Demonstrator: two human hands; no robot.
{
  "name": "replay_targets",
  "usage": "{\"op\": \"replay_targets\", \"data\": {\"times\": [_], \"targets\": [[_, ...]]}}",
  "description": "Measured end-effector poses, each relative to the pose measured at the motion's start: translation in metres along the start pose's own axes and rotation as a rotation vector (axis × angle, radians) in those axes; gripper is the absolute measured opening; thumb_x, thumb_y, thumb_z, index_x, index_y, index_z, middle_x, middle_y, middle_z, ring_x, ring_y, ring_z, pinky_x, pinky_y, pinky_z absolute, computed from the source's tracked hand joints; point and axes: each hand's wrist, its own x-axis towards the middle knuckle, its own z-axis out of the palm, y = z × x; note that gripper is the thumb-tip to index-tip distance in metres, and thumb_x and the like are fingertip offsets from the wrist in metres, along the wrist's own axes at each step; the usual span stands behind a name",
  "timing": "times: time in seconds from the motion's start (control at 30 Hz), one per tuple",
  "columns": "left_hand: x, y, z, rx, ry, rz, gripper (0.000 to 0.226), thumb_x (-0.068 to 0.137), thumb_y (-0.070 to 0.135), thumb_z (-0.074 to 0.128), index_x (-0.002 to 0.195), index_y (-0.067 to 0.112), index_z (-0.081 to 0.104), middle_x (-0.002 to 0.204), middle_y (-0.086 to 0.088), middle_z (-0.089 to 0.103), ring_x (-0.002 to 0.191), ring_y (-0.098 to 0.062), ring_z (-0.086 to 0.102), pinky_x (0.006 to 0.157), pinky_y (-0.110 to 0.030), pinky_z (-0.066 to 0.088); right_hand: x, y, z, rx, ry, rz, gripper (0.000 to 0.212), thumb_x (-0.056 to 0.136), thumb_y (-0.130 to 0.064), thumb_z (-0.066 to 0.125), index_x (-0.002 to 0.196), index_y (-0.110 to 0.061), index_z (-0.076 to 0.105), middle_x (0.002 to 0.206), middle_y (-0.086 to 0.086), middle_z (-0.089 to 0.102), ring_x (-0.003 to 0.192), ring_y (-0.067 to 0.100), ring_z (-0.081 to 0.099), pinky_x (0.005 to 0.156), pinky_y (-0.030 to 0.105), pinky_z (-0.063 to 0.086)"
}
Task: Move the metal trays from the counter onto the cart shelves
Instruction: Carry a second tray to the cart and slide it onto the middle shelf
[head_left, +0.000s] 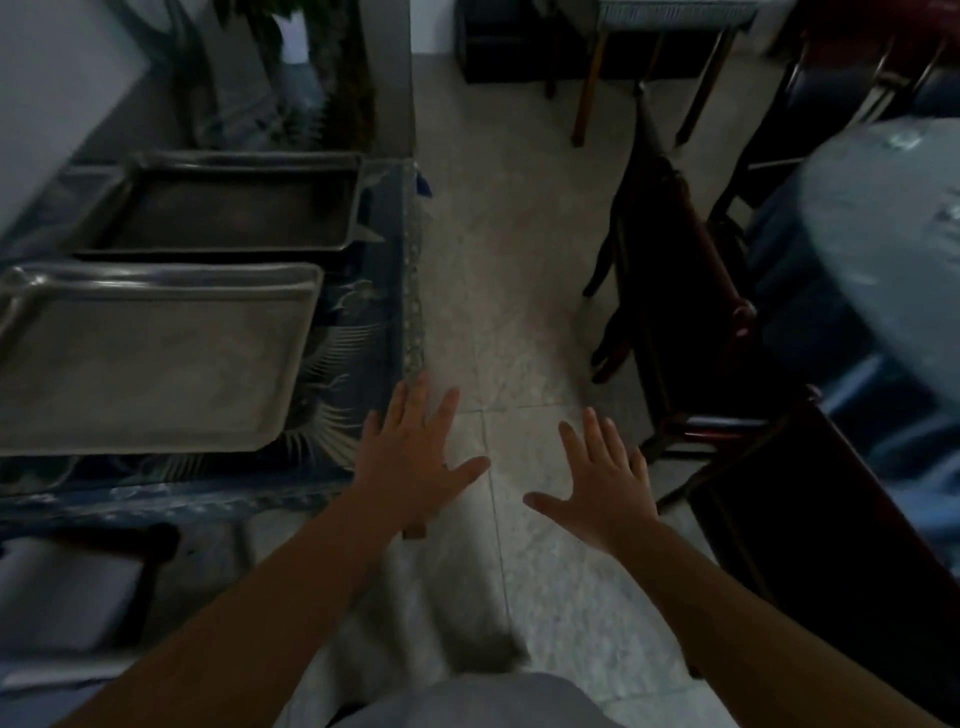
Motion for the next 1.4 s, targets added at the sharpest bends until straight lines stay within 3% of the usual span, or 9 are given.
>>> {"op": "replay_targets", "data": {"times": [0.27,0.47,0.67,0.9,1.03,1.17,1.3,1.4], "targets": [[0.101,0.036,-0.002,0.003,-0.046,-0.030,0.101,0.074,0.090,0.012,0.153,0.031,-0.010,0.165,-0.009,-0.012,0.150,-0.031,-0.011,0.118,-0.059,0.006,0.109,0.056,-0.025,0.030,-0.043,-0.067,0.112,0.059,-0.096,0.016,0.148,-0.033,-0.011,0.156,0.000,-0.027,0.144,0.022,-0.020,0.116,0.057,0.006],[0.230,0.014,0.018,-0.024,-0.080,-0.107,0.103,0.070,0.092,0.011,0.154,0.036,-0.008,0.165,-0.002,-0.013,0.149,-0.030,-0.014,0.119,-0.058,0.002,0.236,0.072,-0.025,0.019,-0.036,-0.100,0.104,0.067,-0.093,0.010,0.149,-0.031,-0.005,0.159,0.000,-0.019,0.146,0.021,-0.015,0.117,0.051,0.006],[0.361,-0.010,0.003,-0.079,-0.135,-0.103,0.108,0.068,0.095,0.009,0.155,0.034,-0.011,0.165,-0.006,-0.011,0.150,-0.029,-0.014,0.118,-0.060,0.003,0.360,0.084,-0.046,0.038,-0.082,-0.041,0.101,0.067,-0.092,0.011,0.148,-0.033,-0.006,0.157,-0.004,-0.022,0.145,0.019,-0.015,0.115,0.050,0.005],[0.493,-0.024,-0.037,-0.042,-0.134,-0.095,0.106,0.070,0.090,0.010,0.156,0.029,-0.004,0.166,-0.008,-0.008,0.150,-0.029,-0.016,0.117,-0.059,0.002,0.501,0.096,-0.082,0.022,-0.108,-0.011,0.096,0.072,-0.085,0.030,0.148,-0.036,-0.004,0.157,-0.006,-0.021,0.144,0.016,-0.016,0.115,0.049,0.004],[0.571,-0.047,-0.042,-0.045,-0.104,-0.190,0.105,0.070,0.090,0.007,0.156,0.031,-0.003,0.166,-0.006,-0.009,0.150,-0.025,-0.014,0.119,-0.057,0.005,0.606,0.096,-0.103,0.034,-0.163,-0.123,0.101,0.067,-0.085,0.023,0.150,-0.032,-0.004,0.160,-0.002,-0.015,0.147,0.019,-0.011,0.116,0.050,0.008],[0.631,-0.071,-0.052,-0.093,-0.114,-0.339,0.109,0.067,0.094,0.001,0.156,0.033,-0.004,0.166,-0.002,-0.010,0.150,-0.022,-0.014,0.120,-0.055,0.004,0.715,0.081,-0.128,-0.022,-0.212,-0.300,0.100,0.076,-0.083,0.027,0.151,-0.027,-0.007,0.161,0.000,-0.013,0.147,0.020,-0.009,0.117,0.049,0.009],[0.664,-0.092,-0.068,-0.172,-0.060,-0.584,0.117,0.057,0.095,-0.012,0.156,0.032,-0.005,0.166,0.002,-0.008,0.151,-0.020,-0.012,0.120,-0.056,0.004,0.813,0.047,-0.154,-0.087,-0.276,-0.525,0.102,0.075,-0.084,0.031,0.150,-0.028,-0.007,0.161,0.002,-0.013,0.147,0.022,-0.007,0.116,0.052,0.008],[0.668,-0.113,-0.069,-0.248,-0.014,-0.777,0.110,0.064,0.093,-0.008,0.156,0.032,-0.005,0.166,0.002,-0.007,0.151,-0.022,-0.011,0.120,-0.055,0.005,0.873,-0.006,-0.161,-0.166,-0.277,-0.746,0.101,0.074,-0.083,0.034,0.151,-0.028,-0.003,0.161,0.003,-0.010,0.147,0.024,-0.005,0.114,0.052,0.009]]}}
